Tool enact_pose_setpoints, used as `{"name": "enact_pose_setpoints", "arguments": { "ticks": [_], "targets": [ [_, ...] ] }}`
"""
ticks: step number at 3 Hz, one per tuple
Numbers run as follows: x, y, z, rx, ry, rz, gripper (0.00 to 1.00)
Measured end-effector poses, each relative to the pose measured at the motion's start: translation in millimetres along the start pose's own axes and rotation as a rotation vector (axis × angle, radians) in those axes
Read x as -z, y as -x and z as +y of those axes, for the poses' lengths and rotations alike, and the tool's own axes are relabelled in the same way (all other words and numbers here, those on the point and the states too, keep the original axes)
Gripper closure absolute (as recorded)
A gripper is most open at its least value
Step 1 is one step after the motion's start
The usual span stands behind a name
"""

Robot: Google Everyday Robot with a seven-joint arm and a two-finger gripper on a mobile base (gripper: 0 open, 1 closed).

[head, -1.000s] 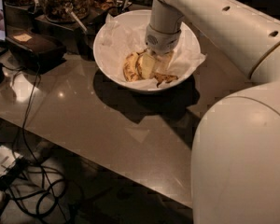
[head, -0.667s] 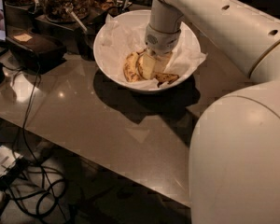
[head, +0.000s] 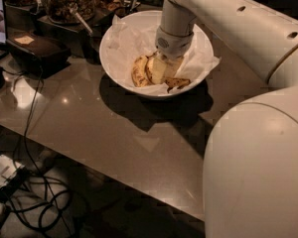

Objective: Pick banana from white bowl

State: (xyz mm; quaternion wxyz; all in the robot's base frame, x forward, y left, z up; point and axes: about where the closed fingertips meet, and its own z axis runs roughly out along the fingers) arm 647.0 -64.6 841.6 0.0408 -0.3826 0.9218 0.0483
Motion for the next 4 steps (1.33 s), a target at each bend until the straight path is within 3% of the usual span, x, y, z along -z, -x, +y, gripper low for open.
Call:
{"name": "enact_pose_setpoints", "arguments": {
  "ticks": [1, 3, 4],
  "targets": [
    [11.9, 0.3, 5.0, 0.028, 0.012, -0.056, 1.00],
    [70.6, -22.1, 37.7, 0.146, 0.035, -0.218, 1.00],
    [73.5, -23.5, 38.1, 0.148, 0.033, -0.223, 1.00]
  ]
}}
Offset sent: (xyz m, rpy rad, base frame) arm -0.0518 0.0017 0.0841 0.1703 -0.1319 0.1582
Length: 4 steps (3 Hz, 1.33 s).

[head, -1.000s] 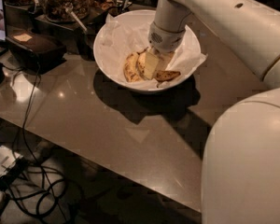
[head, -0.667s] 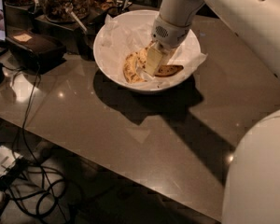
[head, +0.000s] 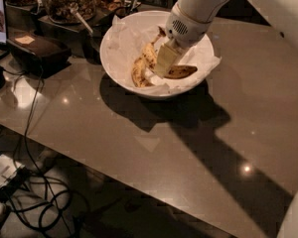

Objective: Pick banana from white bowl

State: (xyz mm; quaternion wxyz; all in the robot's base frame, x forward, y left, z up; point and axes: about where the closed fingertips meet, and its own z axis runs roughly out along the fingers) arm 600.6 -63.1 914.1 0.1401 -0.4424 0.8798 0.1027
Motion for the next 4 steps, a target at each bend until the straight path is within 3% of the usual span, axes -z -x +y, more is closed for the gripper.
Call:
{"name": "enact_pose_setpoints", "arguments": {
  "ticks": [1, 2, 4],
  "targets": [
    [19.8, 3.9, 27.8, 0.044, -0.048, 0.029, 1.00],
    [43.7, 0.0, 76.5, 0.113, -0.067, 0.045, 1.00],
    [45.7, 2.2, 77.1, 0.116, -0.073, 0.034, 1.00]
  ]
}}
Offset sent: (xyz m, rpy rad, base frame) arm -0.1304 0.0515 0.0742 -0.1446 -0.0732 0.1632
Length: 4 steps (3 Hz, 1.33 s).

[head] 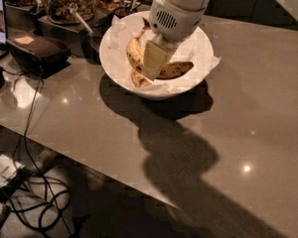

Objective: Pick banana from white bowl

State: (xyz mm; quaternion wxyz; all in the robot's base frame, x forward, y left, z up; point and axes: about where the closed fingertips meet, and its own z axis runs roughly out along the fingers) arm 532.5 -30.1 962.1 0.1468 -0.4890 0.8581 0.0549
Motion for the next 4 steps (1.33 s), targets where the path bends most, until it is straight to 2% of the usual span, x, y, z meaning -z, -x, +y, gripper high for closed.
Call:
{"name": "enact_pose_setpoints", "arguments": {
  "ticks": [1, 3, 4],
  "targets": [
    [5.6, -11.2, 32.7, 0.010, 0.036, -0.002, 1.00],
    [14.7, -7.2, 91.1, 0.093, 0.078, 0.004, 1.00],
    [14.9, -6.9, 91.4, 0.094, 0.078, 0.003, 1.00]
  ]
}}
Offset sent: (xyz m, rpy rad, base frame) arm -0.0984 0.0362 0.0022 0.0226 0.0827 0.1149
